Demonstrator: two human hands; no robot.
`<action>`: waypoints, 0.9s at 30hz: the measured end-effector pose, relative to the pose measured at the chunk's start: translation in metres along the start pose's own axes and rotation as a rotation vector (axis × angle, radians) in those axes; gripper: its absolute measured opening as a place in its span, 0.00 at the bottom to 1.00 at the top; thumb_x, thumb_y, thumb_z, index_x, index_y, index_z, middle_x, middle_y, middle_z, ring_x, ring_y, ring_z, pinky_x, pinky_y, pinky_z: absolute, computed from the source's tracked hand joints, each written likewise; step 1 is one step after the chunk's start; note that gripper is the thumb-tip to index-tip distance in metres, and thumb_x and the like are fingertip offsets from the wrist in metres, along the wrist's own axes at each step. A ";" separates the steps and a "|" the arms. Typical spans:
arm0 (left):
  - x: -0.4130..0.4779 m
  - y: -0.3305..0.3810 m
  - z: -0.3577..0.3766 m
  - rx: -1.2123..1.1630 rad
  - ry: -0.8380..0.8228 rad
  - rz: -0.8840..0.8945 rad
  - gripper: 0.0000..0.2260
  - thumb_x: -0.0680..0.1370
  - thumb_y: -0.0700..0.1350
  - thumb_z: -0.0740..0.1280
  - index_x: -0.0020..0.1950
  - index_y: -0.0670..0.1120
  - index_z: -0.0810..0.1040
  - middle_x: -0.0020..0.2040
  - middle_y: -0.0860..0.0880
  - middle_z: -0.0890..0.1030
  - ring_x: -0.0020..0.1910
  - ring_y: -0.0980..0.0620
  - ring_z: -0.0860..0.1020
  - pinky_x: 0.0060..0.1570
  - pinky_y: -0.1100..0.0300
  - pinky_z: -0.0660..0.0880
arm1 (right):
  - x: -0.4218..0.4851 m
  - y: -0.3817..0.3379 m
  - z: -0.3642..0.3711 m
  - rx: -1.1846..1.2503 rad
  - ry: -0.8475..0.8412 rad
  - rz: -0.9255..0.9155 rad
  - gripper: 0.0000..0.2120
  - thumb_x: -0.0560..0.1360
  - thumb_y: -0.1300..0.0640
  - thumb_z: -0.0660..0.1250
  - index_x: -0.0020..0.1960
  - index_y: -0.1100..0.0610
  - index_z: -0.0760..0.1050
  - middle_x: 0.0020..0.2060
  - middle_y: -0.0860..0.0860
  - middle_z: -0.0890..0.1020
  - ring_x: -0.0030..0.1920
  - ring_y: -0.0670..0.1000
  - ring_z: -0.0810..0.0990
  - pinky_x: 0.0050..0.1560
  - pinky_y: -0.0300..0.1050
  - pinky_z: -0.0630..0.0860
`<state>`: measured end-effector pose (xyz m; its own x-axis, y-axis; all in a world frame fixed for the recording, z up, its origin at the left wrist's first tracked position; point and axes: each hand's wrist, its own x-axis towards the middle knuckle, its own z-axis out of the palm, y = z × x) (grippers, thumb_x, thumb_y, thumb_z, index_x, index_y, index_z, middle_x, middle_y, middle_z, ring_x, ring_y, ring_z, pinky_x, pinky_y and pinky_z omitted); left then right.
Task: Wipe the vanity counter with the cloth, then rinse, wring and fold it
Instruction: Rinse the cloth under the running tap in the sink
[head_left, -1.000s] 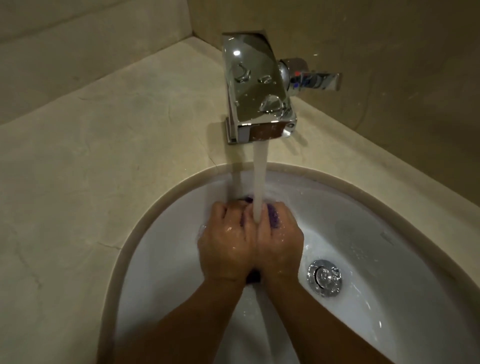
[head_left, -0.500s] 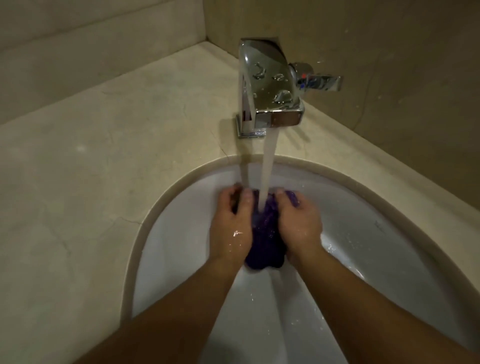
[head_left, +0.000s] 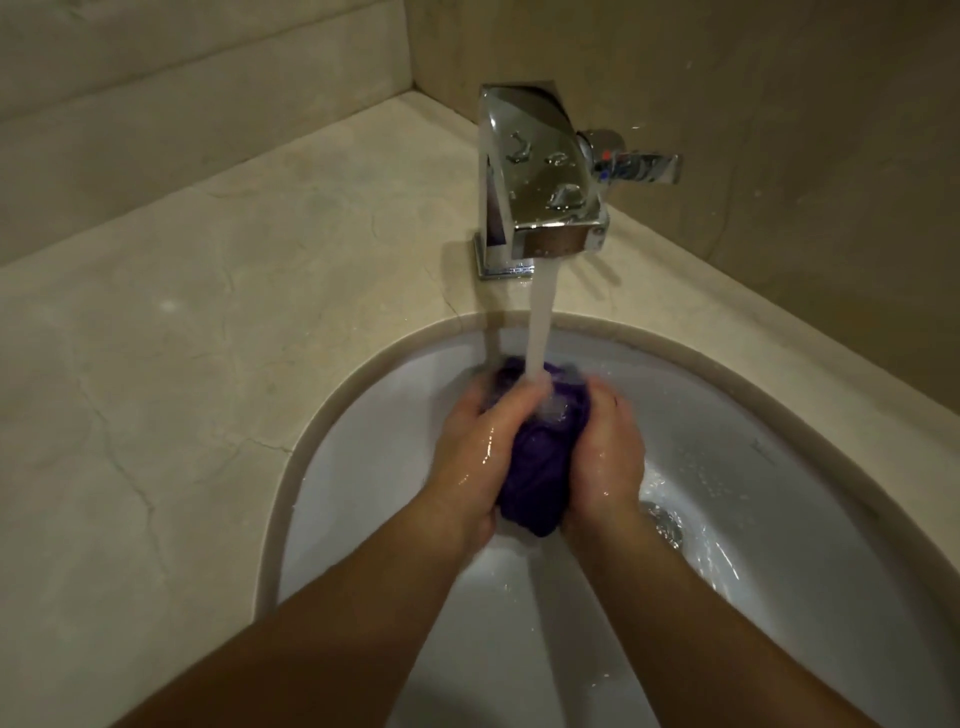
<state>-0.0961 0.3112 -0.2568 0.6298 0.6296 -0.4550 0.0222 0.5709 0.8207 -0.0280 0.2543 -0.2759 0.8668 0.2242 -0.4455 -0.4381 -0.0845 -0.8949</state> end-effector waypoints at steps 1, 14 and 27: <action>0.003 -0.002 0.001 0.043 0.041 0.061 0.12 0.74 0.51 0.73 0.57 0.55 0.82 0.53 0.48 0.85 0.52 0.46 0.84 0.53 0.46 0.82 | -0.007 -0.001 0.004 -0.078 0.031 -0.077 0.19 0.73 0.38 0.62 0.57 0.45 0.80 0.51 0.47 0.85 0.52 0.51 0.83 0.59 0.56 0.78; 0.027 -0.045 -0.002 0.510 0.447 0.254 0.12 0.77 0.63 0.66 0.47 0.56 0.83 0.39 0.57 0.85 0.40 0.58 0.84 0.47 0.52 0.83 | -0.006 0.031 0.005 -0.346 0.092 -0.151 0.14 0.74 0.38 0.66 0.42 0.47 0.79 0.33 0.44 0.82 0.36 0.43 0.80 0.36 0.40 0.74; -0.003 -0.011 -0.005 0.023 0.236 -0.085 0.26 0.77 0.69 0.59 0.52 0.50 0.84 0.46 0.47 0.87 0.46 0.46 0.85 0.54 0.46 0.81 | 0.011 0.019 -0.022 0.091 -0.139 0.130 0.11 0.71 0.49 0.72 0.46 0.56 0.84 0.42 0.53 0.87 0.45 0.57 0.84 0.46 0.46 0.80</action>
<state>-0.1020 0.3051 -0.2660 0.4258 0.6871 -0.5888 0.0863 0.6169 0.7823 -0.0212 0.2339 -0.2986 0.7630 0.3493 -0.5438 -0.5693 -0.0353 -0.8214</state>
